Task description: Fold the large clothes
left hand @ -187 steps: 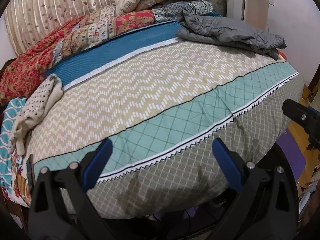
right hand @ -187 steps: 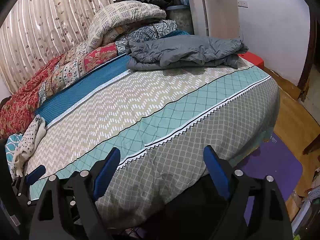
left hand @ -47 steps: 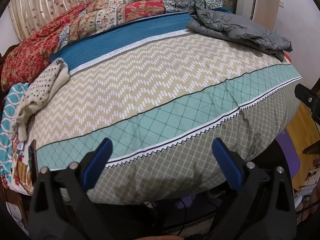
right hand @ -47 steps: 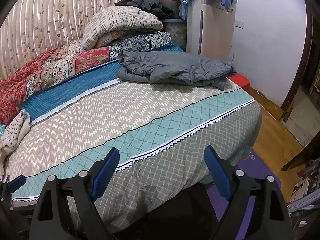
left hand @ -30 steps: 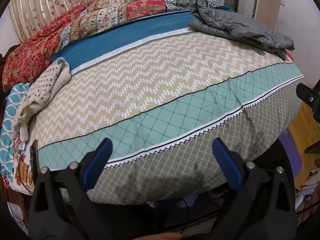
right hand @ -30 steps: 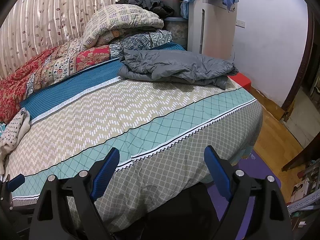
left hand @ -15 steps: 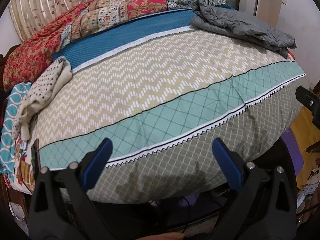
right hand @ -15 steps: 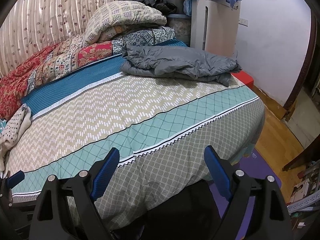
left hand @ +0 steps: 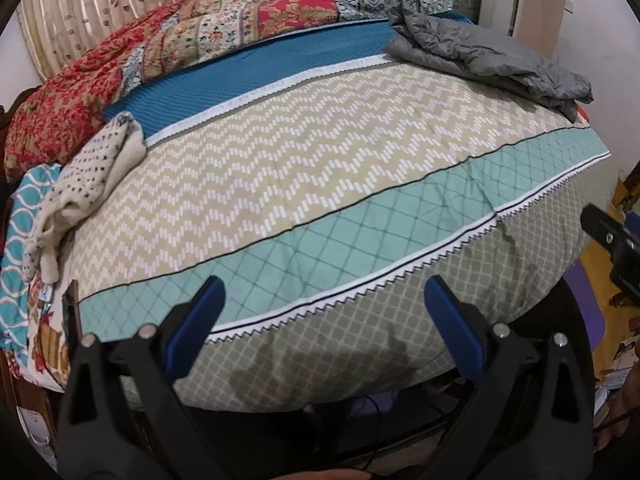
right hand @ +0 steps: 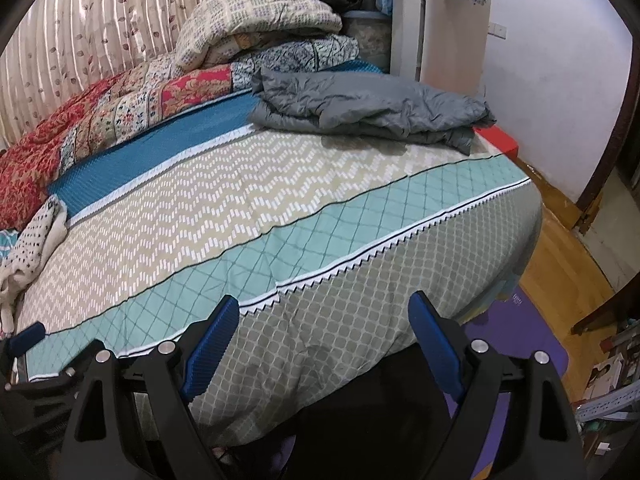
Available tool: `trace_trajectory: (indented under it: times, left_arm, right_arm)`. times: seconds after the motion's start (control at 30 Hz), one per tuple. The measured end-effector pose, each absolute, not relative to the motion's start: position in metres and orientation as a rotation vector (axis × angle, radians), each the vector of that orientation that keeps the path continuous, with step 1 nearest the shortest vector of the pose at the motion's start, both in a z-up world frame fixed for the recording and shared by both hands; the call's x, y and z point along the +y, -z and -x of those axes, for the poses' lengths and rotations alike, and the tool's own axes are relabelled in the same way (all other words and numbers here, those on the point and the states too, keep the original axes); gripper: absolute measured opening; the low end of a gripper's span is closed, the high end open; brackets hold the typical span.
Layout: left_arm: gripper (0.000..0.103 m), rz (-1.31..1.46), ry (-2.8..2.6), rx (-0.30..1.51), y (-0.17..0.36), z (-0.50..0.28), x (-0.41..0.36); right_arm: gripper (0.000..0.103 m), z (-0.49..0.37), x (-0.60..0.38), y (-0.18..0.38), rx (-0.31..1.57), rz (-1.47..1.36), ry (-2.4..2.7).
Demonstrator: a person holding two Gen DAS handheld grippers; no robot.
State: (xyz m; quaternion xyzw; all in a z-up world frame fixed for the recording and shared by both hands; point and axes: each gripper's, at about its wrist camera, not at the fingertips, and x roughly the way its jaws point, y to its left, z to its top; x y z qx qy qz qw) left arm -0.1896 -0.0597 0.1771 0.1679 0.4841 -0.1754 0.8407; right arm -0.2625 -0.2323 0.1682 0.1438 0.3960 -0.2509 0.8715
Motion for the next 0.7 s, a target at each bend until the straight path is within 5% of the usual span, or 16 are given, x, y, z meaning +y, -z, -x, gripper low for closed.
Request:
trace_trajectory:
  times: [0.7]
  left_arm:
    - [0.096, -0.43, 0.336, 1.077, -0.159, 0.191, -0.073]
  right_arm:
    - [0.039, 0.261, -0.248, -0.147, 0.889, -0.356, 0.513]
